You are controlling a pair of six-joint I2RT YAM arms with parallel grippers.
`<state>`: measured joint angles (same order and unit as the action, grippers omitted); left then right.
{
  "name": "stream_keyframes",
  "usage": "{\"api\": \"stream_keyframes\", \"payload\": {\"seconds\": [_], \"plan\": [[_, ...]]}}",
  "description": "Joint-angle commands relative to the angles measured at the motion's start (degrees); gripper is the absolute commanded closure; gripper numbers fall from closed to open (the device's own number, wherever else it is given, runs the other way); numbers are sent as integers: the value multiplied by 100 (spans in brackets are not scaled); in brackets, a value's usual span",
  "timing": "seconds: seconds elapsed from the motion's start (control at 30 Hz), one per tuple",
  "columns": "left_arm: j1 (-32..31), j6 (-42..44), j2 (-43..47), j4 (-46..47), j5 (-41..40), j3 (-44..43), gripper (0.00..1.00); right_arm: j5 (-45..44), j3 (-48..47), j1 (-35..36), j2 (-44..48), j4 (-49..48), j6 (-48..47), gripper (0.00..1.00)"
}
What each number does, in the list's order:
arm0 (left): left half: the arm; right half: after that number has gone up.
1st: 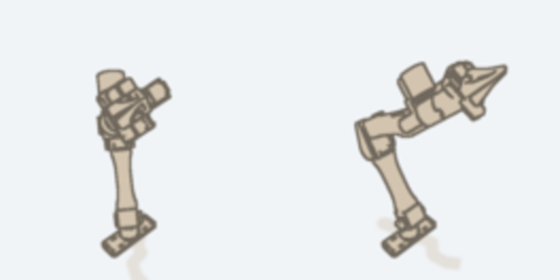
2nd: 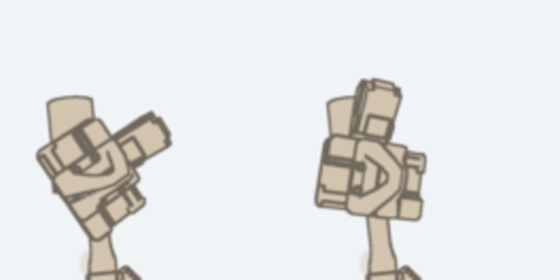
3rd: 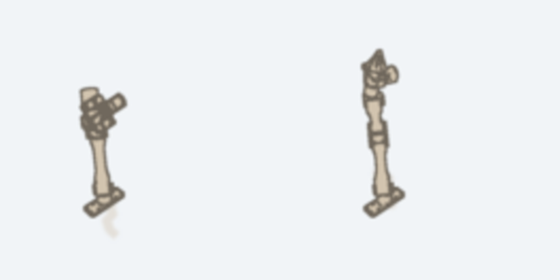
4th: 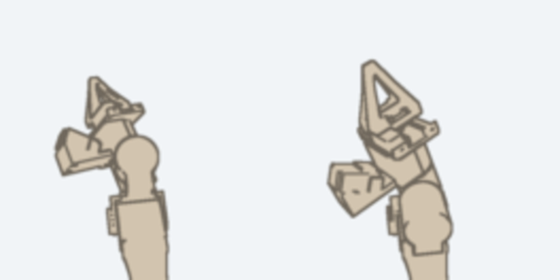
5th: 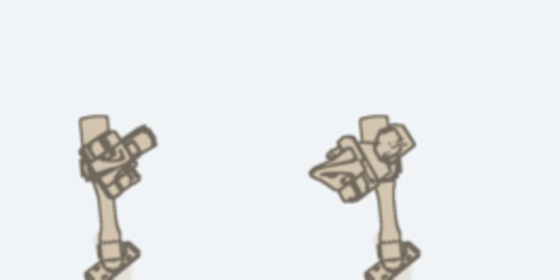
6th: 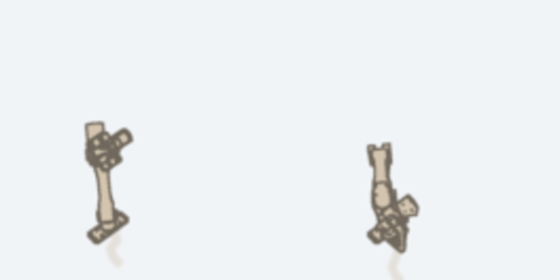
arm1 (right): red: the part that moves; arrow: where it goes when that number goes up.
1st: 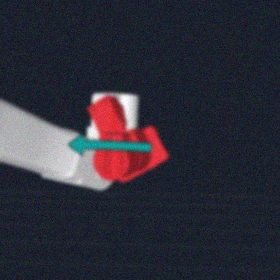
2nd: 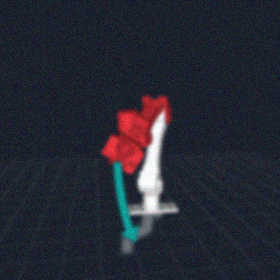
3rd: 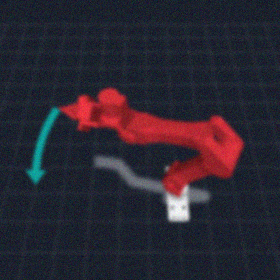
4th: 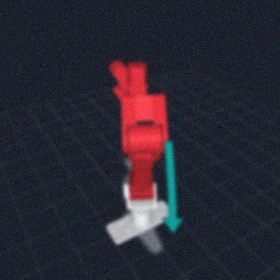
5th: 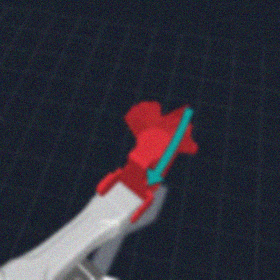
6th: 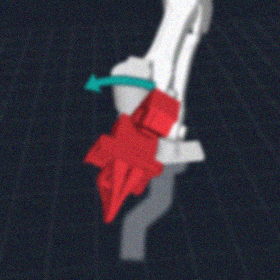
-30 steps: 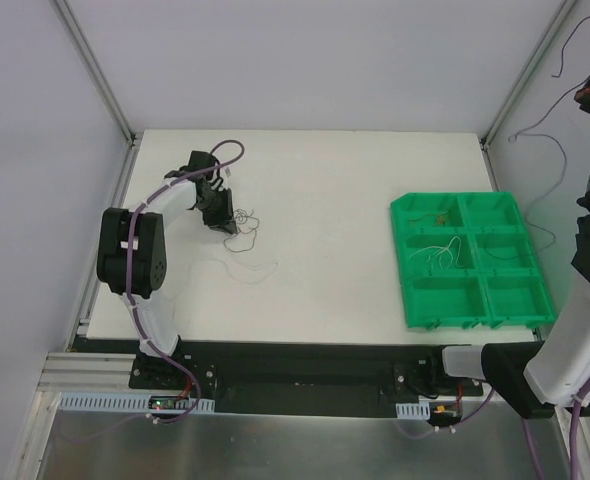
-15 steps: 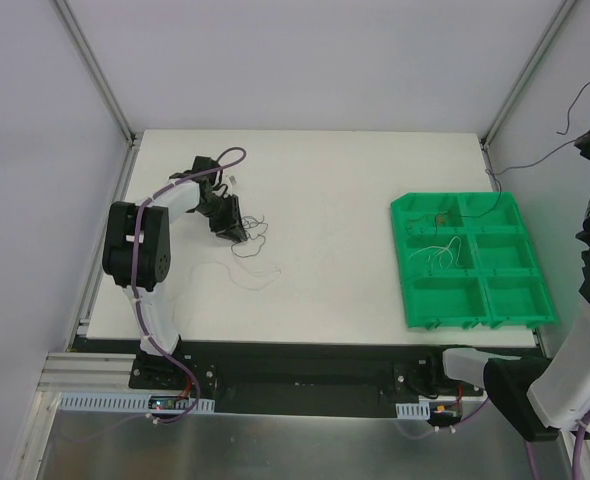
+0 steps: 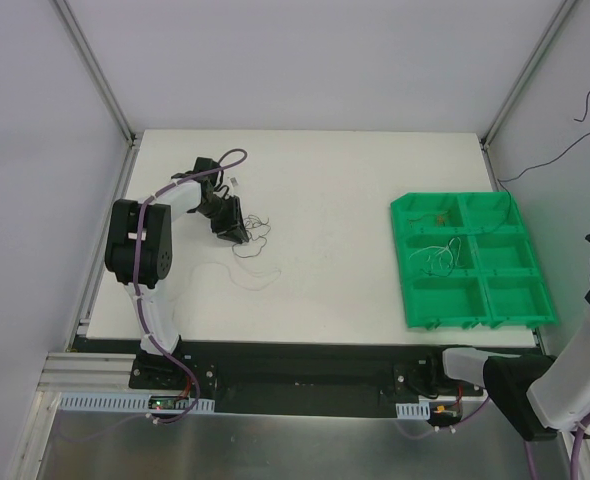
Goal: Untangle the cables
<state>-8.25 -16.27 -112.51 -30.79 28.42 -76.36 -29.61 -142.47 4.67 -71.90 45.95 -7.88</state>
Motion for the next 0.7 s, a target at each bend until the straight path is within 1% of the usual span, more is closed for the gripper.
{"api": "stream_keyframes", "payload": {"seconds": [0.0, 0.2, 0.3, 0.37, 0.5, 0.67], "plan": [[17, 28, 63, -129, 75, -142, 75, -177, 150, 26, 132, -341, -380, 100], [17, 28, 62, -121, 111, -125, 75, -309, 344, 26, 299, -289, -504, 100], [17, 28, 80, -121, 111, -90, 75, -239, -121, 26, 159, -333, -636, 100], [17, 28, 54, -121, 128, -99, 75, -247, -429, 34, 106, -411, -505, 100], [17, 19, 19, -121, 154, -125, 75, -116, -141, 43, 369, -894, -127, 99], [17, 10, 10, -121, 146, -125, 75, -309, -263, 96, 413, -974, -354, 100]]}}
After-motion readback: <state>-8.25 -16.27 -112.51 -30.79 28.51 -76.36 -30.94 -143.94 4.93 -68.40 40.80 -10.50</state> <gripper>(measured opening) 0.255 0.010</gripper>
